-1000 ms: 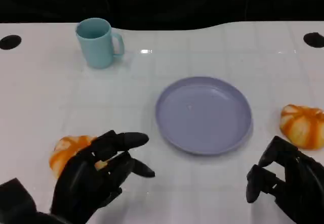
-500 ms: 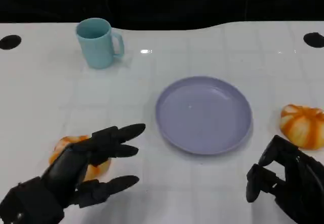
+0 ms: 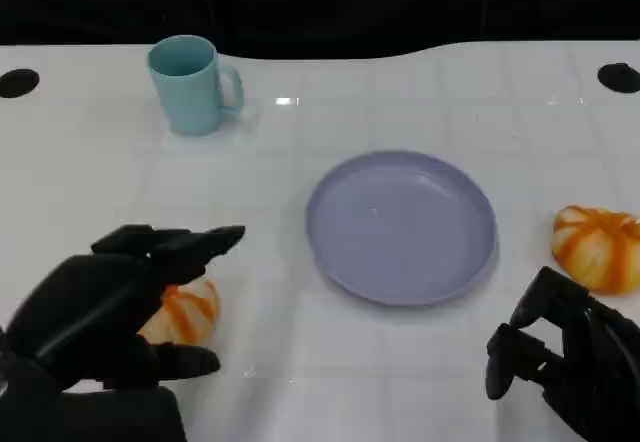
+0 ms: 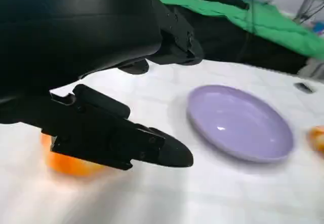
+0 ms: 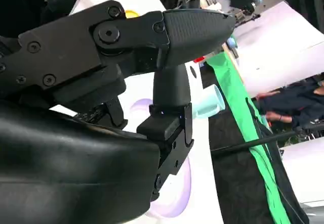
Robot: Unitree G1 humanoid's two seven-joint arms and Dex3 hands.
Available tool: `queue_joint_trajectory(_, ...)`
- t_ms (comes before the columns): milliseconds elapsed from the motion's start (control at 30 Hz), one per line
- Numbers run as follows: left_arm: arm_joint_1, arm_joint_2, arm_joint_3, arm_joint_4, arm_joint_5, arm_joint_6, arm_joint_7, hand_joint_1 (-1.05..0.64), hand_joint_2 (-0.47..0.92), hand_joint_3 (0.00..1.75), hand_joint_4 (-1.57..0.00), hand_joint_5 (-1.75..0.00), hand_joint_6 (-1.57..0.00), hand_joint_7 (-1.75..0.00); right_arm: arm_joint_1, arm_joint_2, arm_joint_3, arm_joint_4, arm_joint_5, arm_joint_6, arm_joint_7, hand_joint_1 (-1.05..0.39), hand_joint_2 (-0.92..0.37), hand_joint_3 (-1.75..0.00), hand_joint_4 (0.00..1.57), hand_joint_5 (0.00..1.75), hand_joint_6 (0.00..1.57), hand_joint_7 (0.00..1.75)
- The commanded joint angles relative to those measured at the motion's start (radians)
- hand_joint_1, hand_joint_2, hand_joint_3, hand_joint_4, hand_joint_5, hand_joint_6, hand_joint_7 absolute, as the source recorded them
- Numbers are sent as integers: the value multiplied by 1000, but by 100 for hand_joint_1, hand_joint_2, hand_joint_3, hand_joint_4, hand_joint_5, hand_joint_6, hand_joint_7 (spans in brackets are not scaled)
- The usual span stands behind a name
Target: Grasp the bread from the table and place it into the plate.
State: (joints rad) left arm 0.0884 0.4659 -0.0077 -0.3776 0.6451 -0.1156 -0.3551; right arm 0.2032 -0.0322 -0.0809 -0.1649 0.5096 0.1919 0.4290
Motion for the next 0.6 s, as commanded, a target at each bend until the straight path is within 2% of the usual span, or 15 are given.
queue_joint_trajectory(33,-3,34,-40,-78,186,91,-30,-64,92,5,-1,-23,-19,-1,0,0,-8,-6,5,-4,-9,-58,-92,-32,75,175,62,157)
queue_joint_trajectory(233,-31,56,-101,-70,348,150,-93,-58,90,1,-1,-17,-18,0,5,1,-4,-16,2,1,-20,-59,-92,-31,75,175,63,156)
queue_joint_trajectory(400,-60,58,-128,-48,377,170,-131,-57,89,0,-3,-14,-18,0,4,-1,-3,-14,3,-1,-16,-59,-92,-31,75,175,63,156)
queue_joint_trajectory(600,-152,52,-183,134,358,168,-120,-59,88,0,-6,-12,-17,0,4,-5,-4,-19,-2,-1,-16,-58,-92,-33,74,175,62,157)
